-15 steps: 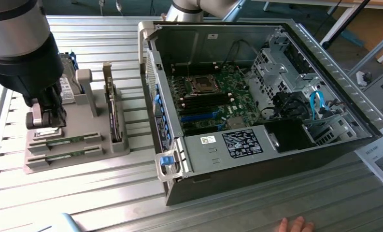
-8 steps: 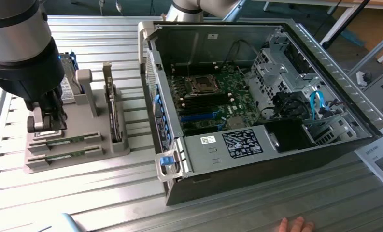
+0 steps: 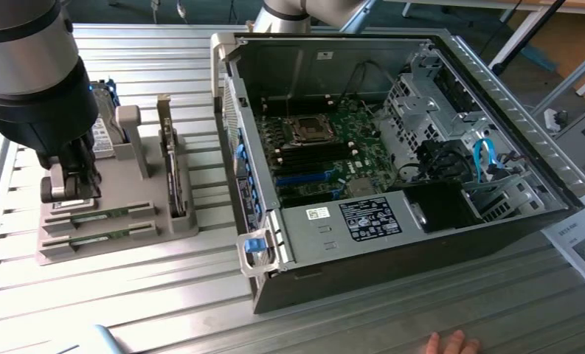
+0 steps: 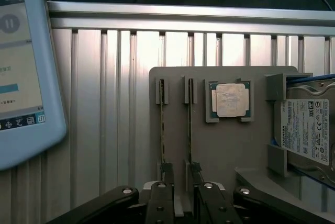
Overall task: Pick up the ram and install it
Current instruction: 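Pick up the ram and move it above insertion slot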
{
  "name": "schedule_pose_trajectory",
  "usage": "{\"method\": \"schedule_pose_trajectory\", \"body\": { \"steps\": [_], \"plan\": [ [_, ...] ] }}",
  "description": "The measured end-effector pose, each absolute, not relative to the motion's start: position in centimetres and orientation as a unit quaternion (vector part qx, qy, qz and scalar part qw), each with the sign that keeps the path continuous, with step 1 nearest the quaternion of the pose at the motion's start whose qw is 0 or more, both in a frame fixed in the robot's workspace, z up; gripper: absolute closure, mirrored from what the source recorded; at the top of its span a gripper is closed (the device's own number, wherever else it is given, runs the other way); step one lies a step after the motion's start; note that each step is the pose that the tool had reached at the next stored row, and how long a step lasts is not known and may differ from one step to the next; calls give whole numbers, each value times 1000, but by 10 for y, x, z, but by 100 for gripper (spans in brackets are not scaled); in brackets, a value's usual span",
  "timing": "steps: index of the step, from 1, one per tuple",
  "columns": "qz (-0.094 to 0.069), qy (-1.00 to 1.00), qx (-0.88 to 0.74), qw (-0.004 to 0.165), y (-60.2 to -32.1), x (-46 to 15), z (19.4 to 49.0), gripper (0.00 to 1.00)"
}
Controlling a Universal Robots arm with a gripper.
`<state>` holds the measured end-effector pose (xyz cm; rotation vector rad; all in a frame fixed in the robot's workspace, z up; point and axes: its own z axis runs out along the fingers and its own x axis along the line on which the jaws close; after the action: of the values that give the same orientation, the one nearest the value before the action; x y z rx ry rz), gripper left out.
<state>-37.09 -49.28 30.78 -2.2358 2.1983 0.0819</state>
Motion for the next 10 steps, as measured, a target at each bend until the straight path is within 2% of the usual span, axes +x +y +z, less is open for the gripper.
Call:
{"method": "schedule_pose_trajectory", "body": {
  "steps": [10],
  "plan": [
    [24, 701, -713, -3, -493, -371, 308, 75]
  ]
}}
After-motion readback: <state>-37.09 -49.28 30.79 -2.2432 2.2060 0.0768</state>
